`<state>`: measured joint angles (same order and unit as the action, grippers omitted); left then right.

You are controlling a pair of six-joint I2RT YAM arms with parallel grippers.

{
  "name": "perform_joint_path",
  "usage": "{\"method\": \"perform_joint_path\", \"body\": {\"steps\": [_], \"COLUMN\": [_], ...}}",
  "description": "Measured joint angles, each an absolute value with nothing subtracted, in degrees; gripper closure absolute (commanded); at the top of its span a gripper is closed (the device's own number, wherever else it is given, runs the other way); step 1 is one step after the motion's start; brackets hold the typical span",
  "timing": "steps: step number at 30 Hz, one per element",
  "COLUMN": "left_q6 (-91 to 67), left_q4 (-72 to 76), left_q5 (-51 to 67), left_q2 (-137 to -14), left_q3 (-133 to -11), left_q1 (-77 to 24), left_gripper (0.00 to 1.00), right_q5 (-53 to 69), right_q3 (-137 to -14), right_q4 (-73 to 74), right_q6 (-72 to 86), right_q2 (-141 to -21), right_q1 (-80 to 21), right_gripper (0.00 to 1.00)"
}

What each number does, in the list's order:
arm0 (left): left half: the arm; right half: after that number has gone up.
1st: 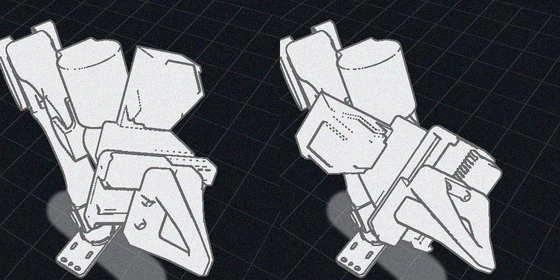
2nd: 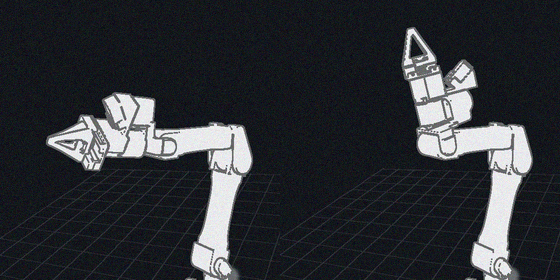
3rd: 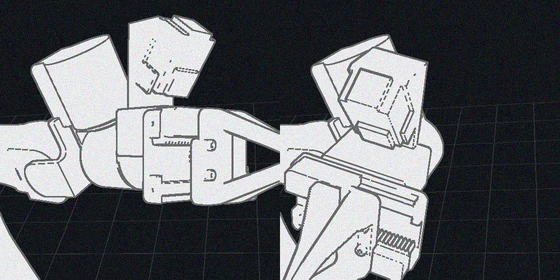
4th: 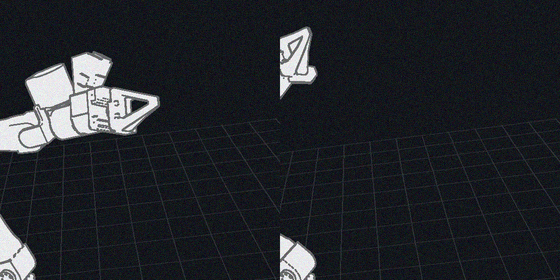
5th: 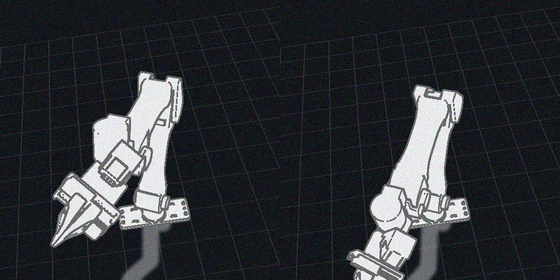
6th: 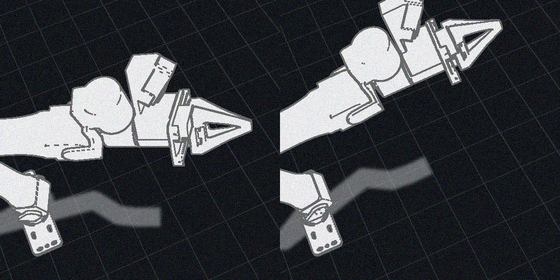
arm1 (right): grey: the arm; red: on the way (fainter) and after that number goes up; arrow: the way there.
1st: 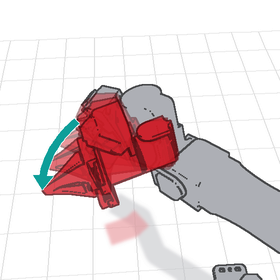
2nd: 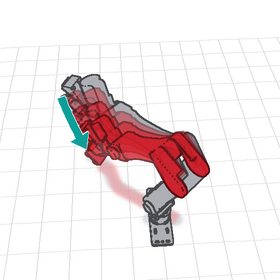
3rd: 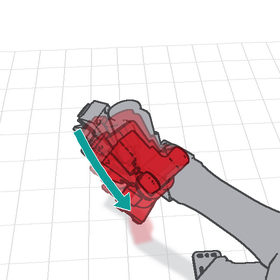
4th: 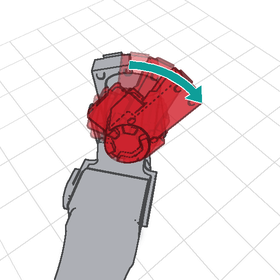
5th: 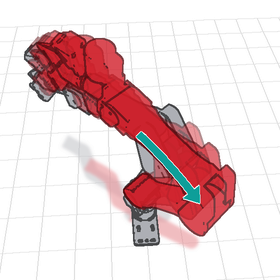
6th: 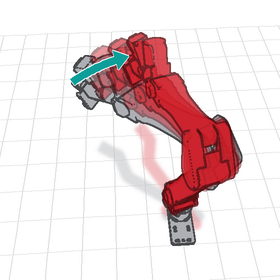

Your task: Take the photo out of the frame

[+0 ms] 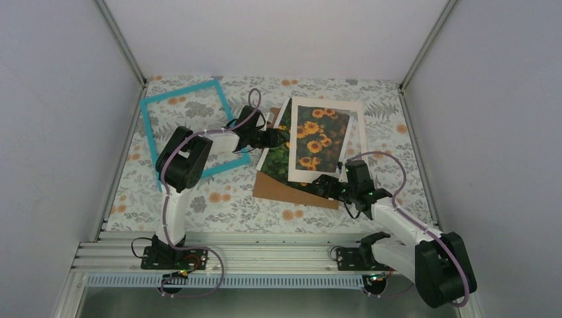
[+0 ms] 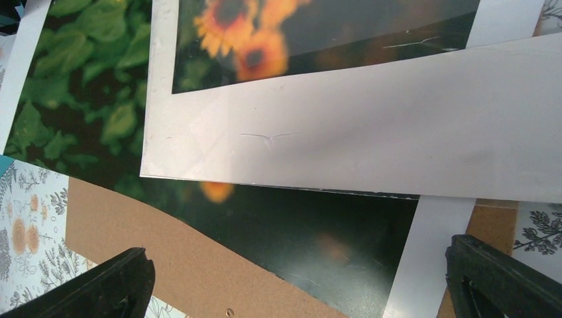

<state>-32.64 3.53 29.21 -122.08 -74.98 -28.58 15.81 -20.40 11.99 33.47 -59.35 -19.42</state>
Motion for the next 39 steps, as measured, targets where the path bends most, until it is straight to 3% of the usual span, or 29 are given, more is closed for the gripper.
{"method": "perform_joint_path", "body": {"steps": [9,15,26,39], "left_q6": [-31.88,-32.25,-32.56,-33.65], "left_q4": [1.48,1.26,1.56,-0.19], "left_q5": [29.04,28.6,25.93,20.84], "left_q2": [-122.76,-122.76,-117.51,-100.95], "left_q3": [-75.53,-75.37,-68.49,-54.13], "left_q1": [-28.38,-28.27,-28.29,-28.29], "left_gripper": [0.85,0.97,0.98,0.98], "right_q5": [15.9,15.94,16.03,16.08], "right_q3": [-20.4,-20.4,-20.4,-20.4], "right_q4": [11.79,11.75,12.05,16.8], "right_q6": [33.43,33.41,33.17,33.23], "right_q2": [-59.59,-59.64,-59.11,-55.44], "right_q1": [-19.42,-19.42,-19.42,-19.42], "right_gripper": [0.0,0.0,0.0,0.0]}}
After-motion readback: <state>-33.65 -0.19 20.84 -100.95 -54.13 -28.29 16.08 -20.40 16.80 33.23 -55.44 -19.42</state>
